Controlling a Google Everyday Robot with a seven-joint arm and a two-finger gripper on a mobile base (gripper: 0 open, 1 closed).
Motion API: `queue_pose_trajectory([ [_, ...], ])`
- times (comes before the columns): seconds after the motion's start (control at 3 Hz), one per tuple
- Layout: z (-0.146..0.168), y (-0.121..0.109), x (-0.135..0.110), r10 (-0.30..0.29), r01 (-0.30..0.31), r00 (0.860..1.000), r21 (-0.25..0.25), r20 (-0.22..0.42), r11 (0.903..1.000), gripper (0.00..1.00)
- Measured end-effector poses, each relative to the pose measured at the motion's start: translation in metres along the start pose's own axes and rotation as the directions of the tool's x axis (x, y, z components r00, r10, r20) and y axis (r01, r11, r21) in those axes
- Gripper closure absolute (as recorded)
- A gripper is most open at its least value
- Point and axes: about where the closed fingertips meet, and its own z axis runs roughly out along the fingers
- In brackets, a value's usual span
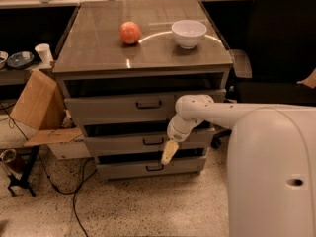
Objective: Open middle drawer
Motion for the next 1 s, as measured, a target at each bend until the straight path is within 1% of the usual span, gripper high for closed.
queue_pose_trajectory([
  [0.33,0.025,-0.018,-0.014,0.014,-0.015,0.999,-0.029,-0.028,0.9995,0.0],
  [0.67,0.036,-0.028,-0.023,0.023,-0.024,0.999,-0.031,-0.032,0.9992,0.0],
  [1.0,0.037,-0.027,-0.022,0.023,-0.024,0.999,-0.031,-0.032,0.9992,0.0],
])
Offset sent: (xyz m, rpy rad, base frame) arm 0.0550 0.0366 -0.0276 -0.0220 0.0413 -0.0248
